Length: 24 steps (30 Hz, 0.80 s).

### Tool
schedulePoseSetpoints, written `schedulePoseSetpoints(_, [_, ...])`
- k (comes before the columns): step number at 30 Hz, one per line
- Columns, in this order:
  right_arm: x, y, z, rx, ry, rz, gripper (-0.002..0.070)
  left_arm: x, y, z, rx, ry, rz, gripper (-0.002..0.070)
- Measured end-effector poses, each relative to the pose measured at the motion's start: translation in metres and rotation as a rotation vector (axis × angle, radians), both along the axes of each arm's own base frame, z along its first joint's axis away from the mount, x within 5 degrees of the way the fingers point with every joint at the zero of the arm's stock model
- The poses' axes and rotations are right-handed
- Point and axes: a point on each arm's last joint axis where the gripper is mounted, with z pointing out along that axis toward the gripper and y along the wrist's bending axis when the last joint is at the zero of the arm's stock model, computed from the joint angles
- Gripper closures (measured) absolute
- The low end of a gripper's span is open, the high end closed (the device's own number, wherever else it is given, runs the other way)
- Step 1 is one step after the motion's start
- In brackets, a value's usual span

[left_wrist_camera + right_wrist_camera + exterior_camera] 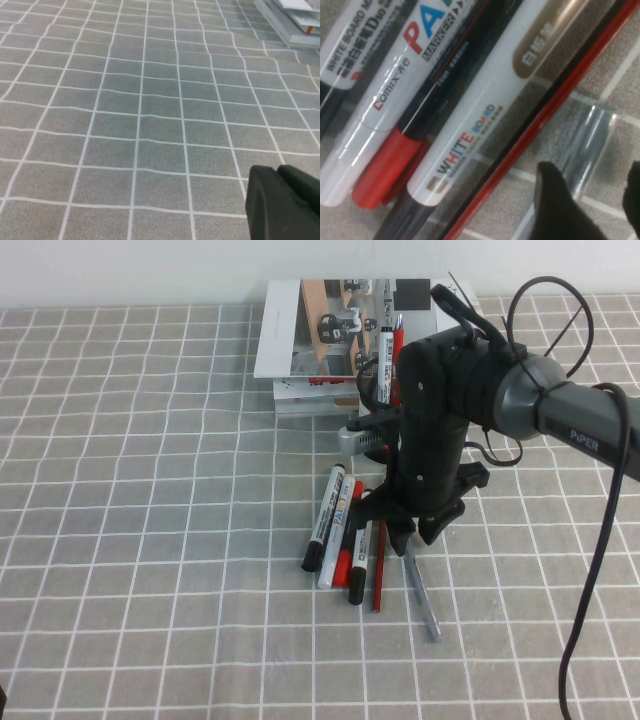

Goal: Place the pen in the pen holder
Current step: Pick up the pen on the table

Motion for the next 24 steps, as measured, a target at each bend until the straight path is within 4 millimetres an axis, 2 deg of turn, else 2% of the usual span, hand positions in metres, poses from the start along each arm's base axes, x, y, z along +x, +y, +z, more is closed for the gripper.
schedulePoseSetpoints(13, [0.001, 0.001, -0.008, -0.011, 0.016, 0.002, 0.0432, 0.000, 0.002, 0.000, 0.070, -0.003, 0.005, 0.0678])
schedulePoseSetpoints(15, [0.002, 0.001, -0.009, -0.015, 0.015, 0.003, 0.0474, 0.000, 0.002, 0.000, 0.072, -0.003, 0.005, 0.0678])
schedulePoseSetpoints(18, [0.003, 0.000, -0.008, -0.016, -0.002, 0.008, 0.0600, 0.000, 0.003, 0.000, 0.074, -0.004, 0.005, 0.0678])
schedulePoseSetpoints(21, [0.004, 0.004, 0.007, 0.051, -0.068, 0.003, 0.0617, 0.000, 0.003, 0.000, 0.074, -0.004, 0.005, 0.0678])
schedulePoseSetpoints(24, [0.002, 0.007, 0.046, 0.178, -0.216, 0.041, 0.0617, 0.000, 0.003, 0.000, 0.074, -0.004, 0.005, 0.0678])
